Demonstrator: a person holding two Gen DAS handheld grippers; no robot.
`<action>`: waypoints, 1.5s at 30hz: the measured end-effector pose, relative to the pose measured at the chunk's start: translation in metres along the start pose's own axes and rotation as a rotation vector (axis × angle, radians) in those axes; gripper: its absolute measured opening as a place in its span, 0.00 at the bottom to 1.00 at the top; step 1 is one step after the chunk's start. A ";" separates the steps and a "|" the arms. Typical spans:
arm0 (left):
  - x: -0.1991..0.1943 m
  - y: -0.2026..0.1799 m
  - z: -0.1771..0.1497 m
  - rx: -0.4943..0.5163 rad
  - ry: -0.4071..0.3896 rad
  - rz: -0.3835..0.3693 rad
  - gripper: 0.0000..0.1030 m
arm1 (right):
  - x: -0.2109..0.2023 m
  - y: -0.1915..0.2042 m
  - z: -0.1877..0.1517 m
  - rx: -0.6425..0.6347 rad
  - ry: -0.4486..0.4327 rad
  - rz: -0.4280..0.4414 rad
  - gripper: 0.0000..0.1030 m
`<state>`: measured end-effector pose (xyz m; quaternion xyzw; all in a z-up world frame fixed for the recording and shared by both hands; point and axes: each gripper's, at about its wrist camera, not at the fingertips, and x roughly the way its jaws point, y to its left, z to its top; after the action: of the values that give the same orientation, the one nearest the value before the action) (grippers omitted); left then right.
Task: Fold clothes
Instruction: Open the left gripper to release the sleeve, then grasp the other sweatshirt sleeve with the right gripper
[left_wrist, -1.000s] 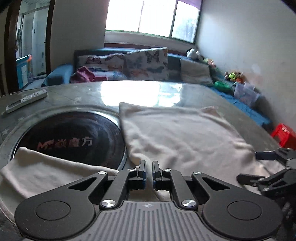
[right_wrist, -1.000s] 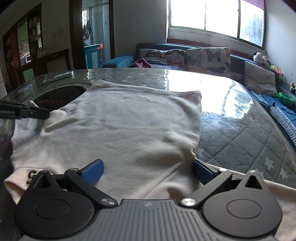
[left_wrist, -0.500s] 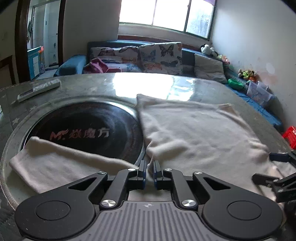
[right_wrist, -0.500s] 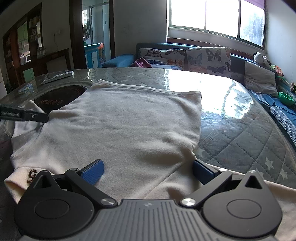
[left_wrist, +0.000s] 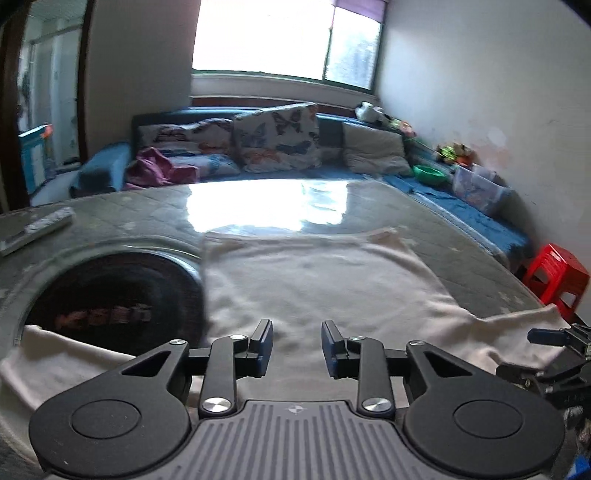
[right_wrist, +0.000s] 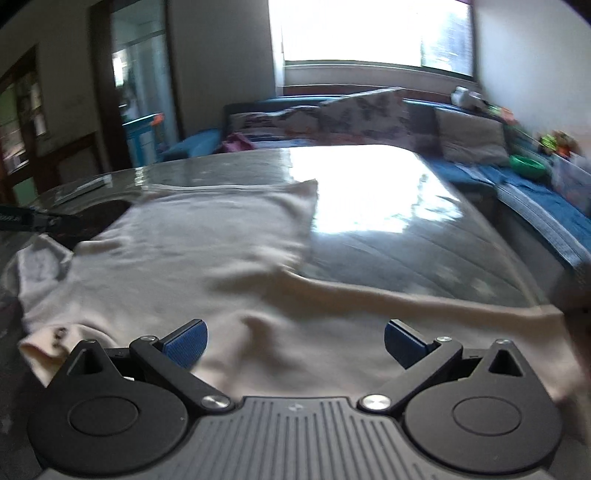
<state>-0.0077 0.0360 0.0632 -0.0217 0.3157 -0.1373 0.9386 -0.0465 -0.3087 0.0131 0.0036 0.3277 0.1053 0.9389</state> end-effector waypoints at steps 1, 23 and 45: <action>0.003 -0.005 -0.001 0.008 0.008 -0.013 0.31 | -0.004 -0.008 -0.003 0.018 0.001 -0.017 1.00; 0.020 -0.078 -0.039 0.162 0.116 -0.170 0.46 | -0.042 -0.115 -0.034 0.299 -0.027 -0.307 0.88; 0.019 -0.089 -0.051 0.252 0.142 -0.194 0.48 | -0.039 -0.126 -0.002 0.163 -0.070 -0.418 0.09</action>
<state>-0.0458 -0.0525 0.0225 0.0754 0.3581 -0.2670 0.8915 -0.0529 -0.4398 0.0260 0.0149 0.2959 -0.1184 0.9477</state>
